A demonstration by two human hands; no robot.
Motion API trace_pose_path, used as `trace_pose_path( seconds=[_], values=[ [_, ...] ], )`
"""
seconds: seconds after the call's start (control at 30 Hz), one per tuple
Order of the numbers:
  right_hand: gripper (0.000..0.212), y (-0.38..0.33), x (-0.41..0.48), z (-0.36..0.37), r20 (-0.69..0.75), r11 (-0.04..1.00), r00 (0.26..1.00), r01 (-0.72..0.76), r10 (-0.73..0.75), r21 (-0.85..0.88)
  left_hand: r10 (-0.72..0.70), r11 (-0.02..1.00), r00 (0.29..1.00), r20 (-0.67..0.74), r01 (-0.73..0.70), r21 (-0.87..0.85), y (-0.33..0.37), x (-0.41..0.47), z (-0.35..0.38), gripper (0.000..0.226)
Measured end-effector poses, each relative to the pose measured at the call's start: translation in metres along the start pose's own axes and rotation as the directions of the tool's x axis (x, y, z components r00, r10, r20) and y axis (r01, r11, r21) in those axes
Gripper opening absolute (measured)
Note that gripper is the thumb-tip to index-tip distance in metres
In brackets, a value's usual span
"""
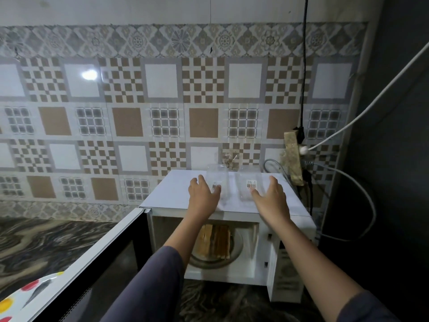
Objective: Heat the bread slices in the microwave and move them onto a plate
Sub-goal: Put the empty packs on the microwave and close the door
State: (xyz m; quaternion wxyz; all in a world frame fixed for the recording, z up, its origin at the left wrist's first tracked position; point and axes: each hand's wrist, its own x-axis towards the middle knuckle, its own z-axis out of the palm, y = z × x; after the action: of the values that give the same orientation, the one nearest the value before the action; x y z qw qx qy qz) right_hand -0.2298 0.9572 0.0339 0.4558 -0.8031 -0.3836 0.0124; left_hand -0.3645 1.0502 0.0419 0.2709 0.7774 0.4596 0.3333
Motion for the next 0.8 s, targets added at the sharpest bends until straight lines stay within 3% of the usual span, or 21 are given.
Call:
trace_pose_path(
  seconds=[0.3,0.57,0.7,0.8],
  values=[
    [0.046,-0.048,-0.128,-0.002,0.028,0.991,0.999,0.043,-0.047,0.128,0.128,0.991,0.988,-0.089,-0.13,-0.019,-0.023,-0.101,-0.101,0.053],
    [0.032,-0.126,-0.262,0.054,0.091,0.928,0.958,0.237,-0.273,0.287,0.222,0.97,0.957,-0.185,-0.198,0.137,-0.097,-0.202,-0.22,0.038],
    [0.029,-0.169,-0.319,0.086,0.146,0.873,0.902,0.336,-0.406,0.354,0.03,0.999,0.96,-0.279,-0.035,-0.013,-0.153,-0.24,-0.257,0.029],
    [0.03,-0.185,-0.35,0.104,0.217,0.835,0.835,0.409,-0.505,0.368,-0.249,0.921,0.941,-0.229,0.157,-0.356,-0.193,-0.265,-0.263,0.026]
  ],
)
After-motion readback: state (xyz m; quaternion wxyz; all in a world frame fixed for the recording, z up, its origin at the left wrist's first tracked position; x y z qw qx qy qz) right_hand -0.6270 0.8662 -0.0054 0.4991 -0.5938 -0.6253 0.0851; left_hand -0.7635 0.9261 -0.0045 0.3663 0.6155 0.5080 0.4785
